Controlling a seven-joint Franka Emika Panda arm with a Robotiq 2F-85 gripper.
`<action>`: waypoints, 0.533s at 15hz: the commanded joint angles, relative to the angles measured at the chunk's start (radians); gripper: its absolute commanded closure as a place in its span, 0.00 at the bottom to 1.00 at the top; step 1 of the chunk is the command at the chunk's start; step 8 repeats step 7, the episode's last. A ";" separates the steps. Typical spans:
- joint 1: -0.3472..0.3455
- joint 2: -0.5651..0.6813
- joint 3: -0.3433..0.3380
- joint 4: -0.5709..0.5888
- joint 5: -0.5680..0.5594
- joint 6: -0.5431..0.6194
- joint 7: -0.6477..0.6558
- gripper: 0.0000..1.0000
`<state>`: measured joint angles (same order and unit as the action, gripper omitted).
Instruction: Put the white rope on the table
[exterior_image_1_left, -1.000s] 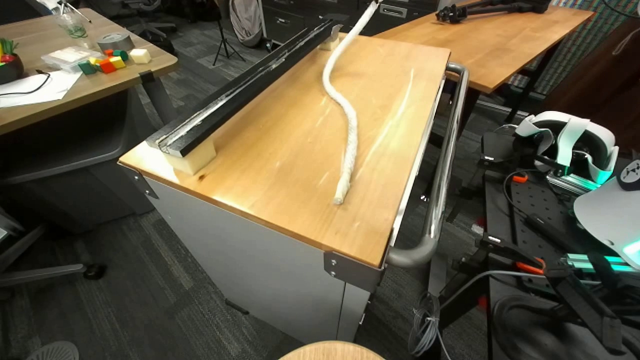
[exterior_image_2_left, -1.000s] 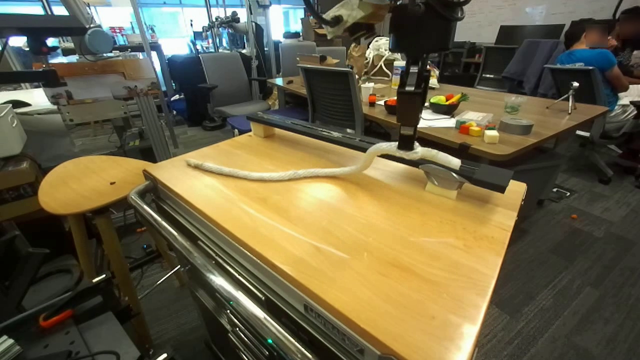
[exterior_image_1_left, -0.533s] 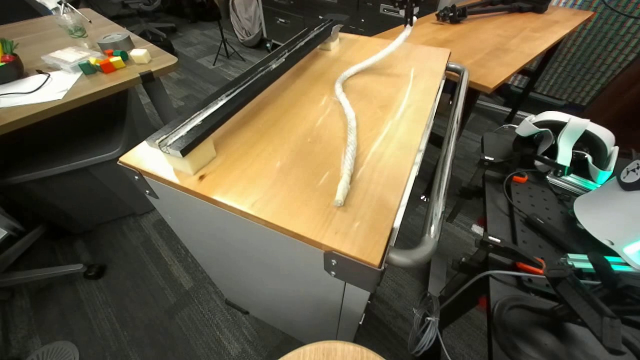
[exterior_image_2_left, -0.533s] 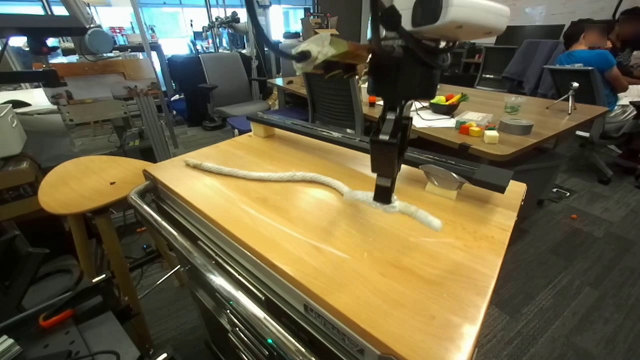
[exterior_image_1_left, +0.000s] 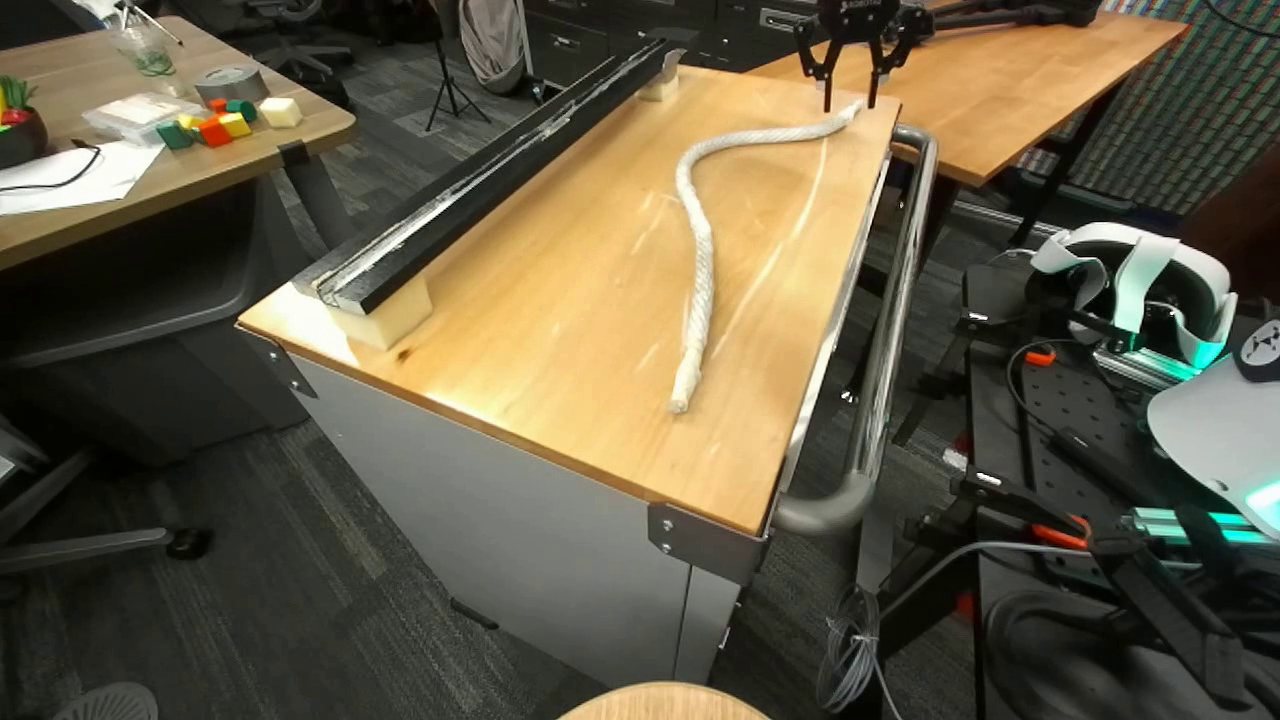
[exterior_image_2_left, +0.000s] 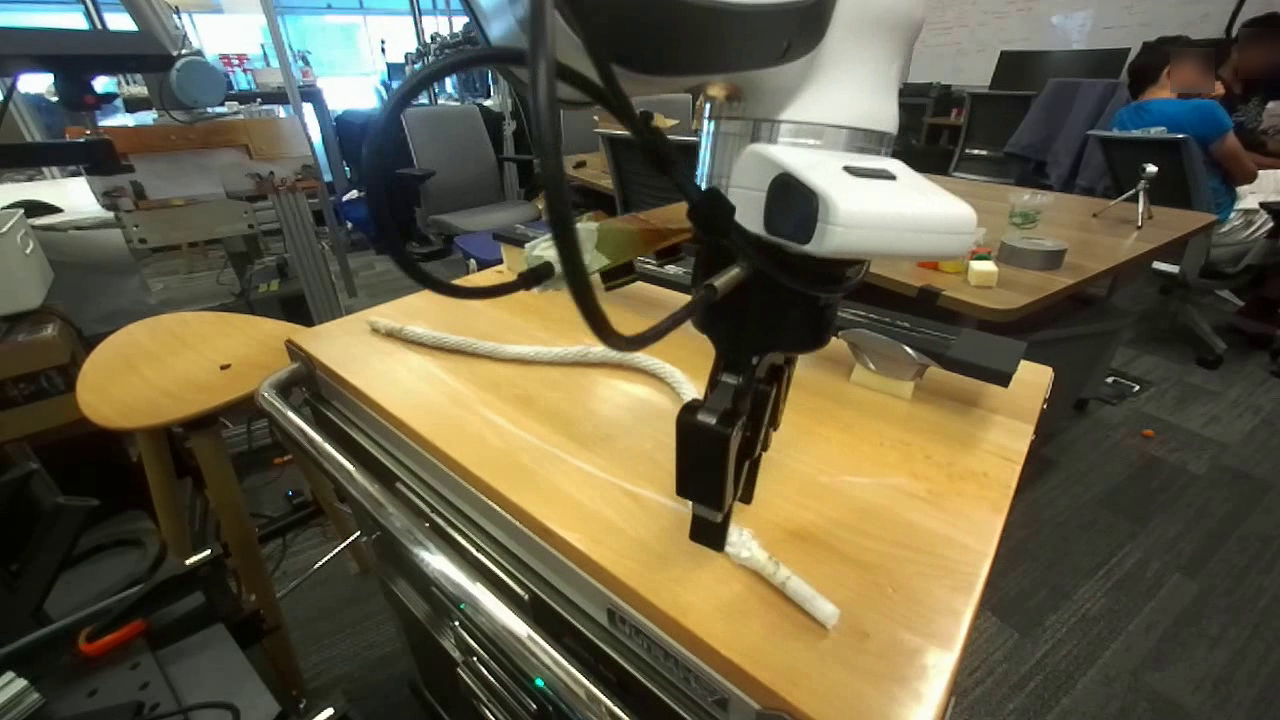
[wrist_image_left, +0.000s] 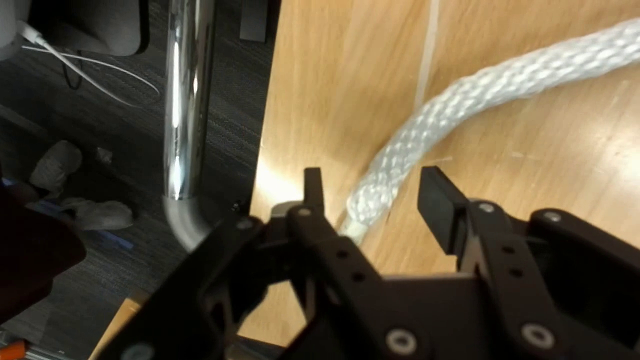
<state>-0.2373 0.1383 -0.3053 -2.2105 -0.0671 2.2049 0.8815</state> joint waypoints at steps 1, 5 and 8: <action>-0.021 -0.198 -0.003 -0.125 0.068 0.074 -0.104 0.16; -0.039 -0.202 0.012 -0.078 0.081 0.039 -0.121 0.00; -0.050 -0.251 0.015 -0.088 0.085 0.021 -0.128 0.00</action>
